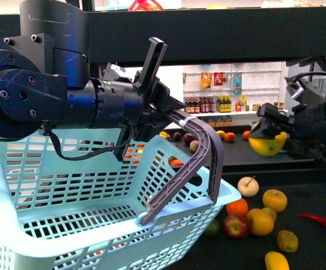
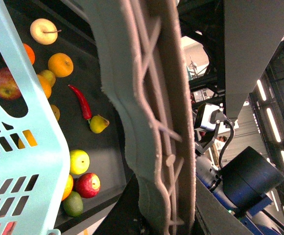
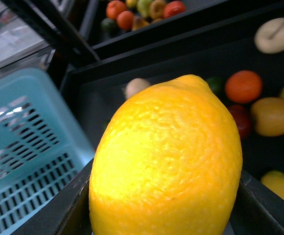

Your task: Pick lemon from shelf

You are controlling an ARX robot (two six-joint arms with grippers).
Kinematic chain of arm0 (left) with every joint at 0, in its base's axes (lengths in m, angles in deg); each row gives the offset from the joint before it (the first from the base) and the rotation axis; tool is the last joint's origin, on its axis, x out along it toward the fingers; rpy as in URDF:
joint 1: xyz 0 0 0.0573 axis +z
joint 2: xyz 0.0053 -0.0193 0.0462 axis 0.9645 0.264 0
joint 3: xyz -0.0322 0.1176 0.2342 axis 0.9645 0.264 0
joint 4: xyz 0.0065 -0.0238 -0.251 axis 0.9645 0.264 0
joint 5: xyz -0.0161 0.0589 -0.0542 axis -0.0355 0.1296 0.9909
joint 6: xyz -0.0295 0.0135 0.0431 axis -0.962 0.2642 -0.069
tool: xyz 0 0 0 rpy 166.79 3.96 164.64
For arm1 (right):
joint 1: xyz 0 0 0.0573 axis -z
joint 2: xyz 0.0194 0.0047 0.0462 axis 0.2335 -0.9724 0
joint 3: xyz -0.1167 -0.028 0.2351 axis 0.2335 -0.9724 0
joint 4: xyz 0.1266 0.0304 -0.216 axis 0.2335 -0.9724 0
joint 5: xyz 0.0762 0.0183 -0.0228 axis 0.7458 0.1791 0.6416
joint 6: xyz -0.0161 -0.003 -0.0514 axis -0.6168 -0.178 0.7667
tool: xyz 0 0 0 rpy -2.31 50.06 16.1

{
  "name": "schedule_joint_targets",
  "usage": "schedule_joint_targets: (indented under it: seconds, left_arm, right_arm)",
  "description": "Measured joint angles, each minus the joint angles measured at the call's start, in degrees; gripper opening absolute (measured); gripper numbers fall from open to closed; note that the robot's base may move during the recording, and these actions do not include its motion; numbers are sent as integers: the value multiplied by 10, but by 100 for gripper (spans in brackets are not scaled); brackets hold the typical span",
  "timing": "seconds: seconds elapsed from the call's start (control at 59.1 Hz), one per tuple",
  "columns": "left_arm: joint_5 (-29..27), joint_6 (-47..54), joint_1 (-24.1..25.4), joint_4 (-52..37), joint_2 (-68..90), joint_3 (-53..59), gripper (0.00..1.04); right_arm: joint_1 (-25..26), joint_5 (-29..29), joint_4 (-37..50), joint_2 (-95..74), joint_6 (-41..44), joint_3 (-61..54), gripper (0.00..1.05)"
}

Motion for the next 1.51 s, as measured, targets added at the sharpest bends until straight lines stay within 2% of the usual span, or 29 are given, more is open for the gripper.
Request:
schedule_joint_targets:
  seconds: [0.085,0.254,0.677,0.795,0.913,0.947,1.15,1.235,1.37,1.506]
  left_arm:
    - [0,0,0,0,0,0,11]
    - [0,0,0,0,0,0,11]
    - [0,0,0,0,0,0,11]
    - [0,0,0,0,0,0,11]
    - [0,0,0,0,0,0,11]
    - [0,0,0,0,0,0,11]
    - [-3,-1,0,0,2,0,11]
    - [-4,-1,0,0,2,0,11]
    - [-4,-1,0,0,2,0,11]
    - [-4,-1,0,0,2,0,11]
  right_arm:
    - [-36,24,-2,-3,-35,10,63]
    - [-77,25,-6,-20,-58,30,63]
    - [-125,26,-8,-64,-62,33,63]
    - [-129,21,-5,-64,-57,33,81]
    - [-125,-2,2,-64,-51,34,97]
    - [-123,-4,5,-64,-51,34,99]
    - [-84,-35,22,-64,-44,53,97]
    - [-61,-66,18,-64,-22,69,97]
    - [-27,-124,12,-65,65,85,97]
    - [0,-159,6,-89,157,85,97]
